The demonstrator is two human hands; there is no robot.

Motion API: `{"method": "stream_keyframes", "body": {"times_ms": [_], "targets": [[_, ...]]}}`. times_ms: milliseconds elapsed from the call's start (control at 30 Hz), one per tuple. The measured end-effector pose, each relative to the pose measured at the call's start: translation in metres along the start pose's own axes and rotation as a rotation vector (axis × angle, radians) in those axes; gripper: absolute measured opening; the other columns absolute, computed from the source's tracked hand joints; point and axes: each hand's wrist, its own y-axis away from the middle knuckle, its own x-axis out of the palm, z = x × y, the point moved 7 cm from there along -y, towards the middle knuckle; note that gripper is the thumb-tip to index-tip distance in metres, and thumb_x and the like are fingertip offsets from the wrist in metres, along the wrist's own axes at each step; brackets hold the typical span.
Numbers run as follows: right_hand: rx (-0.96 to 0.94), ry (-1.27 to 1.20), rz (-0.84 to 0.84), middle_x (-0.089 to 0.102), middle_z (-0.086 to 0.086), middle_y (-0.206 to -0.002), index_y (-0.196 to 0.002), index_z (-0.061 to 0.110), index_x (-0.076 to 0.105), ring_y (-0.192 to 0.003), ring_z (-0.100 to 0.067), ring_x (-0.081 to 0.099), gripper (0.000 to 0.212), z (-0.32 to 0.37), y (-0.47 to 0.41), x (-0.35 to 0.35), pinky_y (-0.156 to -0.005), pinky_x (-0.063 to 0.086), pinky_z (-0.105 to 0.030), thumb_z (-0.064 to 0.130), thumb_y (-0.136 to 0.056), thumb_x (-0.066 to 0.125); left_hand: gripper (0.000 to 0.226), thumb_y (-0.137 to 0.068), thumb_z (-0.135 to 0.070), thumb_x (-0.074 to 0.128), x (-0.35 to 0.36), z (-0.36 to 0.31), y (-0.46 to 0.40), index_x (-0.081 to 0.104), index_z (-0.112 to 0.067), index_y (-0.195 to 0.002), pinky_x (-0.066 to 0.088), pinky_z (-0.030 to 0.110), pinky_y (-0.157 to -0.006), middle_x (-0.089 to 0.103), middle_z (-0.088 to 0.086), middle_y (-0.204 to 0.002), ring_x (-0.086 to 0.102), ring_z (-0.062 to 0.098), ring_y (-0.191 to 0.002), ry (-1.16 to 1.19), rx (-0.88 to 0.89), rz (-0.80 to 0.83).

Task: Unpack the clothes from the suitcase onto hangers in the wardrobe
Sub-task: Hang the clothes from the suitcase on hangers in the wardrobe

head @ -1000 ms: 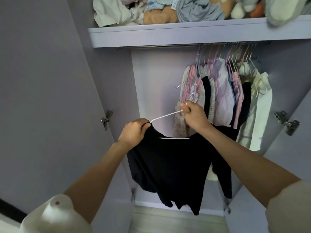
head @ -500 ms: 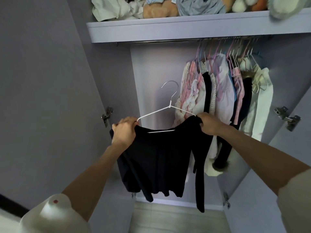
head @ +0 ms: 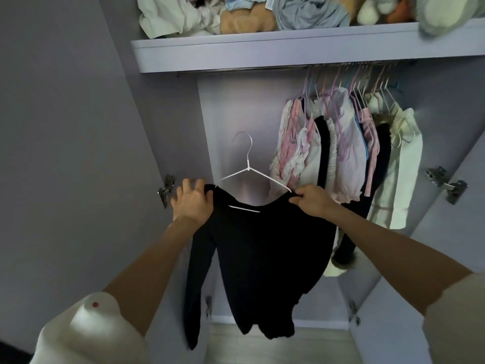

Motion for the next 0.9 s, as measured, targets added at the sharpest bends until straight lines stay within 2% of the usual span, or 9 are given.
{"method": "stream_keyframes", "body": {"times_ms": [100,200,300,433,567,633,733,833,900], "targets": [[0.175,-0.408,0.118,0.056,-0.009,-0.101,-0.115,-0.001,0.057,-0.093,-0.022,0.056,0.03,0.003,-0.006,0.008,-0.072,0.045,-0.026,0.017,-0.092,0.055,0.039,-0.098,-0.03,0.037,-0.009,-0.014,-0.012,0.038,-0.016,-0.135,0.024,0.05,-0.105,0.032,0.013,-0.136,0.031,0.035,-0.125,0.032,0.047,-0.017],[0.191,-0.711,0.184,0.059,-0.007,-0.095,-0.109,0.007,0.055,-0.08,-0.017,0.058,0.017,0.019,-0.007,0.001,-0.068,0.047,-0.023,0.012,-0.094,0.05,0.043,-0.097,-0.028,0.039,-0.022,-0.031,-0.027,0.034,-0.016,-0.139,0.024,0.05,-0.105,0.03,0.014,-0.138,0.029,0.034,-0.128,0.064,0.097,-0.06],[0.075,-0.628,0.067,0.059,-0.004,-0.098,-0.109,0.008,0.058,-0.084,-0.014,0.057,0.019,0.037,-0.018,-0.023,-0.076,0.045,-0.021,0.016,-0.096,0.046,0.046,-0.097,-0.027,0.039,-0.038,-0.052,-0.045,0.029,-0.015,-0.14,0.025,0.048,-0.104,0.028,0.013,-0.141,0.028,0.033,-0.128,0.067,0.173,-0.115],[0.026,-0.52,-0.133,0.052,-0.002,-0.076,-0.075,0.012,0.055,-0.072,-0.014,0.051,0.024,0.047,-0.049,-0.044,-0.06,0.036,-0.016,0.013,-0.097,0.043,0.054,-0.095,-0.024,0.042,-0.064,-0.084,-0.073,0.021,-0.015,-0.144,0.027,0.048,-0.103,0.019,0.014,-0.148,0.021,0.034,-0.133,0.05,0.253,-0.285],[0.01,-0.534,-0.291,0.053,-0.009,-0.077,-0.087,0.0,0.06,-0.076,-0.019,0.05,0.023,0.049,-0.078,-0.067,-0.046,0.033,-0.012,0.012,-0.096,0.043,0.064,-0.086,-0.015,0.05,-0.085,-0.115,-0.096,0.023,-0.013,-0.145,0.026,0.05,-0.104,0.017,0.02,-0.151,0.014,0.036,-0.14,-0.017,0.338,-0.52],[-0.009,-0.515,-0.327,0.051,-0.008,-0.07,-0.076,0.008,0.056,-0.069,-0.02,0.05,0.024,0.046,-0.1,-0.077,-0.05,0.037,-0.017,0.013,-0.096,0.043,0.071,-0.078,-0.008,0.055,-0.093,-0.131,-0.107,0.03,-0.012,-0.143,0.028,0.054,-0.104,0.025,0.024,-0.149,0.022,0.041,-0.138,-0.045,0.42,-0.678],[-0.012,-0.506,-0.4,0.046,-0.006,-0.066,-0.08,0.004,0.052,-0.066,-0.019,0.048,0.021,0.039,-0.132,-0.089,-0.057,0.033,-0.024,0.013,-0.096,0.041,0.08,-0.073,-0.006,0.058,-0.092,-0.153,-0.128,0.025,-0.016,-0.144,0.025,0.056,-0.108,0.026,0.026,-0.149,0.023,0.046,-0.137,-0.164,0.544,-0.836],[-0.035,-0.434,-0.503,0.038,0.0,-0.06,-0.061,0.013,0.037,-0.069,-0.021,0.046,0.035,0.034,-0.163,-0.104,-0.056,0.027,-0.025,0.013,-0.096,0.04,0.083,-0.074,-0.012,0.059,-0.089,-0.167,-0.15,0.018,-0.019,-0.146,0.017,0.058,-0.11,0.021,0.024,-0.151,0.017,0.048,-0.138,-0.24,0.576,-0.889],[-0.019,-0.382,-0.529,0.041,-0.001,-0.063,-0.062,0.013,0.038,-0.077,-0.021,0.046,0.034,0.032,-0.177,-0.11,-0.061,0.027,-0.022,0.015,-0.096,0.04,0.082,-0.078,-0.018,0.059,-0.082,-0.168,-0.165,0.016,-0.02,-0.148,0.015,0.059,-0.111,0.017,0.022,-0.153,0.012,0.048,-0.139,-0.253,0.54,-0.869]]}}
